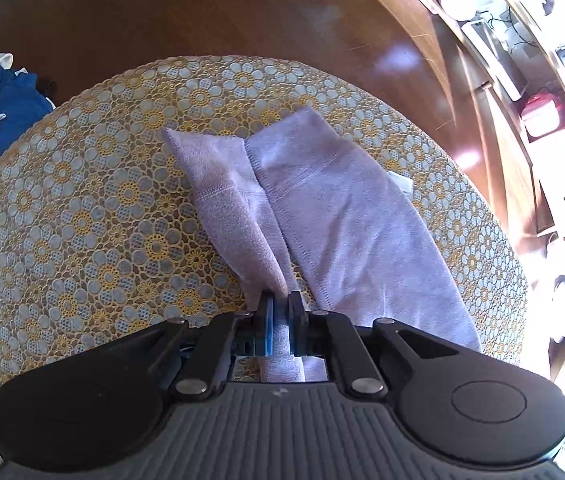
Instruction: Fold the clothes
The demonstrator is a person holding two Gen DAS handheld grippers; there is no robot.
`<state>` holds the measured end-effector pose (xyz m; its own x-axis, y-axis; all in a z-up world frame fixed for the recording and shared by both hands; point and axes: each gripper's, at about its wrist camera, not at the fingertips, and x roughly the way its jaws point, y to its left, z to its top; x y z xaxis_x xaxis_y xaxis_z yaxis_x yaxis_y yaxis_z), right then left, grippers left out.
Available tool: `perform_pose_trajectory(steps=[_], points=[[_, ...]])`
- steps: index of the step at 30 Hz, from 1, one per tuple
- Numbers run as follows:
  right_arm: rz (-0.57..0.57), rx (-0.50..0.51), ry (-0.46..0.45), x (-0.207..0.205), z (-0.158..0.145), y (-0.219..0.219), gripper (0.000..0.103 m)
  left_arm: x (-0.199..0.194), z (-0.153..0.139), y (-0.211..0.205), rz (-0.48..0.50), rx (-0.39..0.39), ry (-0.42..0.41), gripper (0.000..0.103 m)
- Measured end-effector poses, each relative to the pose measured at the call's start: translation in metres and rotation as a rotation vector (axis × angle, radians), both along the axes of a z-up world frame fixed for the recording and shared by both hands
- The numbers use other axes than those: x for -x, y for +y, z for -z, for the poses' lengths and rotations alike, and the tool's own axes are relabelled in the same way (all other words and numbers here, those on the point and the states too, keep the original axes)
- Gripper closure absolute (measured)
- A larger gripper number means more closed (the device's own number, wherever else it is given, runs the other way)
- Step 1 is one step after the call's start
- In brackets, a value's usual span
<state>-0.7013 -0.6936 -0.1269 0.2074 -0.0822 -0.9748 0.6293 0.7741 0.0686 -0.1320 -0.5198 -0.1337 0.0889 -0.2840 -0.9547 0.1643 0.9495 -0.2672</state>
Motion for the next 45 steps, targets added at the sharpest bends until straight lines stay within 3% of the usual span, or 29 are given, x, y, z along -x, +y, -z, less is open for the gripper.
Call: perform_pose_trajectory(steps=[4,10,14,19,26,30,34,36,37,40,45], points=[[-0.202,-0.022,0.050,-0.024,0.017,0.001,0.000,0.003,0.002,0.006,0.001,-0.003,-0.003,0.097],[-0.324,-0.096,0.094,-0.044,0.039,0.000,0.000,0.007,0.003,0.015,-0.014,-0.005,-0.004,0.097],[-0.286,-0.095,0.076,-0.040,0.033,0.010,0.000,0.011,-0.001,0.023,-0.042,-0.024,-0.022,0.097],[-0.173,-0.028,-0.003,-0.019,-0.003,0.029,0.000,0.016,-0.015,0.040,-0.085,-0.032,-0.062,0.097],[-0.025,0.087,-0.100,-0.006,-0.055,0.023,0.000,0.006,-0.060,0.039,-0.111,0.049,-0.141,0.097],[-0.007,0.062,-0.093,-0.020,-0.048,-0.003,0.000,0.002,-0.053,0.007,-0.011,0.134,-0.091,0.097],[-0.028,0.041,-0.065,-0.025,-0.022,-0.008,0.000,0.006,-0.030,-0.006,0.040,0.116,0.005,0.097],[-0.022,0.034,-0.068,-0.025,-0.018,-0.006,0.000,0.007,-0.018,-0.010,0.122,0.074,0.056,0.097],[-0.019,0.029,-0.067,-0.027,-0.017,-0.003,0.000,0.009,-0.015,-0.015,0.208,0.048,0.047,0.097],[-0.014,0.012,-0.057,-0.022,-0.017,-0.005,0.000,0.021,-0.008,-0.029,0.531,-0.016,-0.026,0.095],[-0.008,-0.005,-0.045,-0.021,-0.015,-0.006,0.000,0.052,0.012,-0.046,1.127,-0.158,-0.114,0.081]])
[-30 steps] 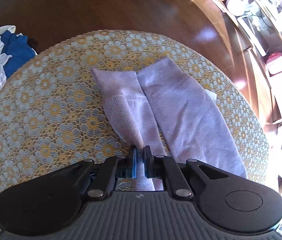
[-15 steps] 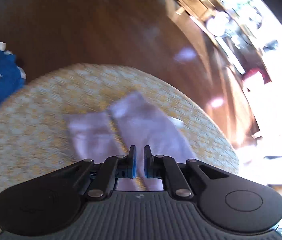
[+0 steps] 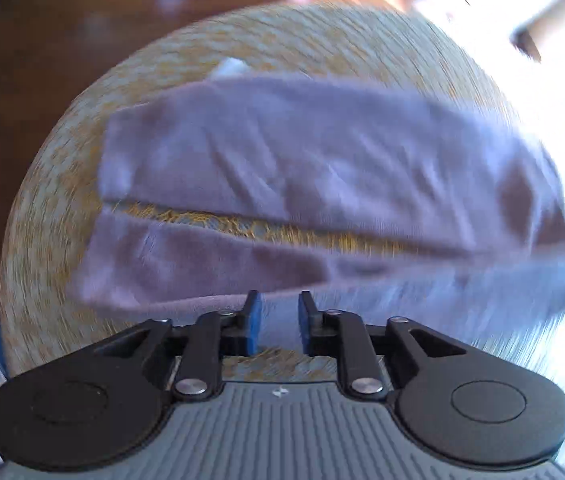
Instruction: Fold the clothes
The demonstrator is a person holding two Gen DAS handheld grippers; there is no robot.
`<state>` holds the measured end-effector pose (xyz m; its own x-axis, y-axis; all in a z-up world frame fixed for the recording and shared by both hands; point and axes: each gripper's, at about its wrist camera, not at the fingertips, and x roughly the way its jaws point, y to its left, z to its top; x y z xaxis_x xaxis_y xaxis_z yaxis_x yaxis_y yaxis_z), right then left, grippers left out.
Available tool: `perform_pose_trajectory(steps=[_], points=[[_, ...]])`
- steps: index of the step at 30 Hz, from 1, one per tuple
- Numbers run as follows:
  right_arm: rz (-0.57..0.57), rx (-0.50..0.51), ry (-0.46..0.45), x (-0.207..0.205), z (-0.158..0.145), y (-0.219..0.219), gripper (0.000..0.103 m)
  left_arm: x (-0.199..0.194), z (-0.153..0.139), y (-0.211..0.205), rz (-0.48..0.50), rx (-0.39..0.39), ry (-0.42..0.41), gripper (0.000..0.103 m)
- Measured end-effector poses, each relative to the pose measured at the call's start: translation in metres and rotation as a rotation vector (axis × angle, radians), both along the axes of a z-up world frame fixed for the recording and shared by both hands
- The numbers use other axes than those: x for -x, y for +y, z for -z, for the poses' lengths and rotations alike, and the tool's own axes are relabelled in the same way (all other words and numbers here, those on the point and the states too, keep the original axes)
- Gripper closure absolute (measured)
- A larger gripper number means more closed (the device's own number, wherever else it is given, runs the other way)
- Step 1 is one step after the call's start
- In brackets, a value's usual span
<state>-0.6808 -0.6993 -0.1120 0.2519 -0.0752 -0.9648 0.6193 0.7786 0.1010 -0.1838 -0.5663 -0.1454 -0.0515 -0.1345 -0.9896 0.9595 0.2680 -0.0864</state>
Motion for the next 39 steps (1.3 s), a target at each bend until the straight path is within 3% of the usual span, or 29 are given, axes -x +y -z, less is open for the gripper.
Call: perform_pose_trajectory(steps=[3,5,7,9,13,19,20,22,23,25,27,33,39], points=[[0.005,-0.001,0.006,0.000,0.001,0.001,0.000,0.011,0.007,-0.002,0.225,-0.037,-0.035,0.077],[0.010,-0.003,0.012,0.000,0.002,0.002,0.000,0.009,0.006,-0.004,0.276,-0.035,-0.034,0.075],[0.019,-0.007,0.017,-0.001,0.004,0.003,0.000,0.006,0.003,-0.007,0.308,-0.018,-0.023,0.066],[0.029,-0.009,0.023,-0.001,0.005,0.004,0.000,0.006,0.001,-0.008,0.365,0.004,-0.028,0.031],[0.046,-0.010,0.034,-0.005,0.008,0.005,0.000,0.004,0.010,-0.021,0.483,-0.003,-0.008,0.030],[0.074,-0.006,0.053,-0.006,0.010,0.008,0.000,0.004,0.035,-0.023,0.633,-0.089,0.042,0.030],[0.081,-0.005,0.055,-0.006,0.010,0.009,0.000,0.004,0.038,-0.021,0.636,-0.094,0.050,0.032],[0.095,-0.003,0.058,-0.004,0.011,0.010,0.000,0.004,0.041,-0.018,0.626,-0.092,0.055,0.055],[0.104,-0.002,0.058,-0.003,0.011,0.011,0.000,0.003,0.042,-0.016,0.618,-0.088,0.056,0.076],[0.122,-0.002,0.056,-0.002,0.011,0.013,0.000,0.003,0.040,-0.011,0.603,-0.068,0.059,0.080],[0.137,-0.002,0.054,0.000,0.011,0.014,0.000,0.003,0.038,-0.004,0.585,-0.048,0.049,0.091],[0.176,0.020,0.025,0.009,0.000,0.020,0.000,-0.002,0.013,0.015,0.462,0.066,-0.007,0.098],[0.183,0.064,-0.055,0.021,-0.035,0.030,0.000,-0.007,-0.034,0.013,0.320,0.190,-0.068,0.099]])
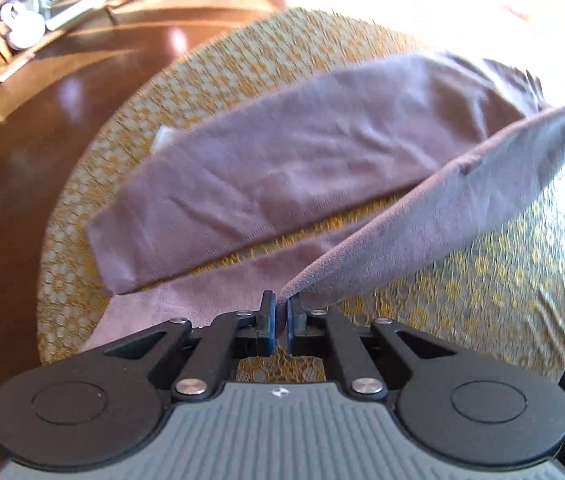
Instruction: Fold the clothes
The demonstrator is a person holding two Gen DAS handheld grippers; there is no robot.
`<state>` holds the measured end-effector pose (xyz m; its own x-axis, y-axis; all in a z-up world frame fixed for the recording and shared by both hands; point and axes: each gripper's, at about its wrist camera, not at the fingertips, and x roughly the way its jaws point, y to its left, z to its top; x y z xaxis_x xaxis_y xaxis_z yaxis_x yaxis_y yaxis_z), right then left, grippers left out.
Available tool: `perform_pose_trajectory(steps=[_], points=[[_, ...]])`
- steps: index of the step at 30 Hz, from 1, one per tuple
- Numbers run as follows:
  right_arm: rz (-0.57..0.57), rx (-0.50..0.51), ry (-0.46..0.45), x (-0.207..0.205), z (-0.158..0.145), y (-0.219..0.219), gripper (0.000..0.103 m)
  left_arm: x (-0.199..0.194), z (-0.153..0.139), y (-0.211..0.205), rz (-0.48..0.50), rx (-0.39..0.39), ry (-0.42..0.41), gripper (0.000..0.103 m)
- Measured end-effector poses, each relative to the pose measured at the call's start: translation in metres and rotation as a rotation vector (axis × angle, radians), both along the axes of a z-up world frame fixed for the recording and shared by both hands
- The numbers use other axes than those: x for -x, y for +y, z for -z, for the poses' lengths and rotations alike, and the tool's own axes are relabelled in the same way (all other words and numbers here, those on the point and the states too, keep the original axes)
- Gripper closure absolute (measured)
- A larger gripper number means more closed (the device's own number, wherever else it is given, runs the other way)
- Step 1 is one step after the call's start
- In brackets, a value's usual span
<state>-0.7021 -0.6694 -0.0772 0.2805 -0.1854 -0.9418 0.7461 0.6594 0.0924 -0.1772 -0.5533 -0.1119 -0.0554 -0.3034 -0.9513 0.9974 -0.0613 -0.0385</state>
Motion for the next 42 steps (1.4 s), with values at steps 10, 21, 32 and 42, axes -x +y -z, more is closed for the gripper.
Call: perform_pose_trajectory(steps=[10,21,32,42], points=[[0.010,0.091,-0.036,-0.012,-0.009,-0.080,0.000,-0.017,-0.011,-0.093,-0.053,0.088,-0.055,0.099],[0.024,0.053,0.081,-0.057,0.089,-0.156,0.000,-0.018,0.061,-0.165,-0.126,-0.020,-0.167,0.099],[0.187,0.030,0.040,-0.029,0.096,-0.154,0.000,-0.016,0.060,-0.170,-0.186,-0.016,-0.197,0.087],[0.346,0.045,0.014,0.103,0.022,-0.120,0.000,0.020,0.004,-0.118,-0.238,0.105,-0.176,0.020]])
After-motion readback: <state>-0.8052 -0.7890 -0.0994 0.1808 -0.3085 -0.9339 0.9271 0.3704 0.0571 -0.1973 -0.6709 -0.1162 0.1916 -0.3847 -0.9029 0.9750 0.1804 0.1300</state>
